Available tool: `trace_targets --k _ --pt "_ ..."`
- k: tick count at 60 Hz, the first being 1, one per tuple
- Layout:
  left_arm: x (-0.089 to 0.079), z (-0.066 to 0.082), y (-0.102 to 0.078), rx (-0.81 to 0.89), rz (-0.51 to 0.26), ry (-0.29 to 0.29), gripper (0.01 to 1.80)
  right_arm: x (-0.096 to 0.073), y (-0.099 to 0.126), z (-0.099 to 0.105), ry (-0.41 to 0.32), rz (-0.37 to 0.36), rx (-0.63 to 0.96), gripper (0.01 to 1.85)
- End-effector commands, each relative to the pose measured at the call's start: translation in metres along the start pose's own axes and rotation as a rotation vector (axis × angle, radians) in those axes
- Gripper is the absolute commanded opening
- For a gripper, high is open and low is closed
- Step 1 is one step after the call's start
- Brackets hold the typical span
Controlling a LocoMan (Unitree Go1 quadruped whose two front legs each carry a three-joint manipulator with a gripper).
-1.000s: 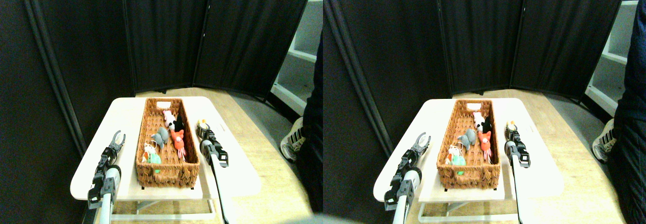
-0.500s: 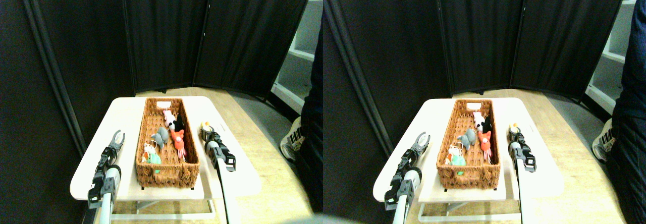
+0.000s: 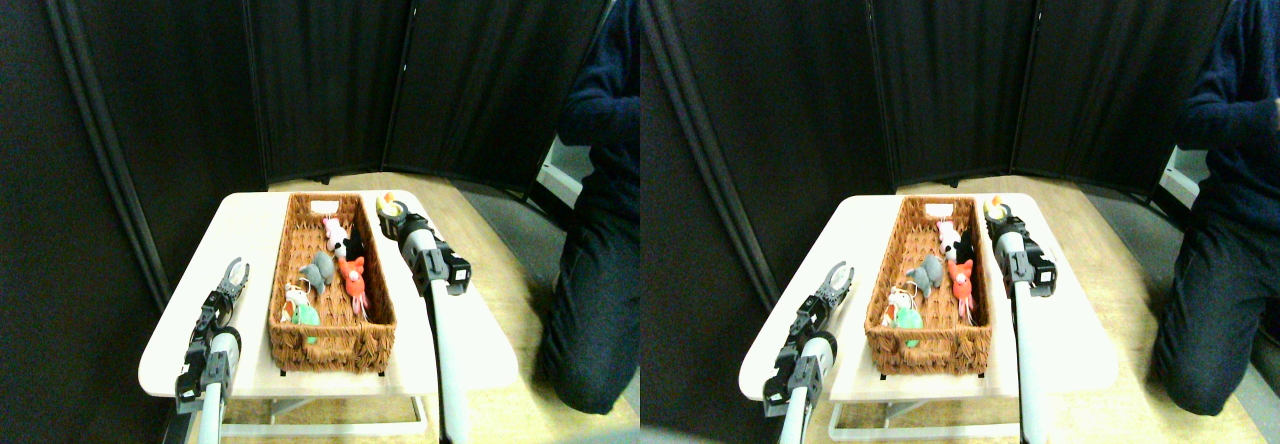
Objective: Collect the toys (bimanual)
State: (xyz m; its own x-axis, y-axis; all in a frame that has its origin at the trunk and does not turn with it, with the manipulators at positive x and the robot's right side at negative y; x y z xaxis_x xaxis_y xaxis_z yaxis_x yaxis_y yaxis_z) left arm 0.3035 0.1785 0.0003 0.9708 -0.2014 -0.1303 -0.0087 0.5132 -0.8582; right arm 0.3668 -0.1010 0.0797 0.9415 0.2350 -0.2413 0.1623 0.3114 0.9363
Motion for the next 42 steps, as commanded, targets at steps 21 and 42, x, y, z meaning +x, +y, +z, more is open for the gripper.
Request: trace_targets --k 21,42 --pt "-0.009 0.002 -0.012 0.025 -0.069 -0.050 0.01 0.005 0.037 -0.069 0.147 0.166 0.032 0.01" --pt "-0.012 0.006 -0.011 0.045 -0.079 -0.050 0.01 0.004 0.015 -0.070 0.251 0.033 0.122 0.99"
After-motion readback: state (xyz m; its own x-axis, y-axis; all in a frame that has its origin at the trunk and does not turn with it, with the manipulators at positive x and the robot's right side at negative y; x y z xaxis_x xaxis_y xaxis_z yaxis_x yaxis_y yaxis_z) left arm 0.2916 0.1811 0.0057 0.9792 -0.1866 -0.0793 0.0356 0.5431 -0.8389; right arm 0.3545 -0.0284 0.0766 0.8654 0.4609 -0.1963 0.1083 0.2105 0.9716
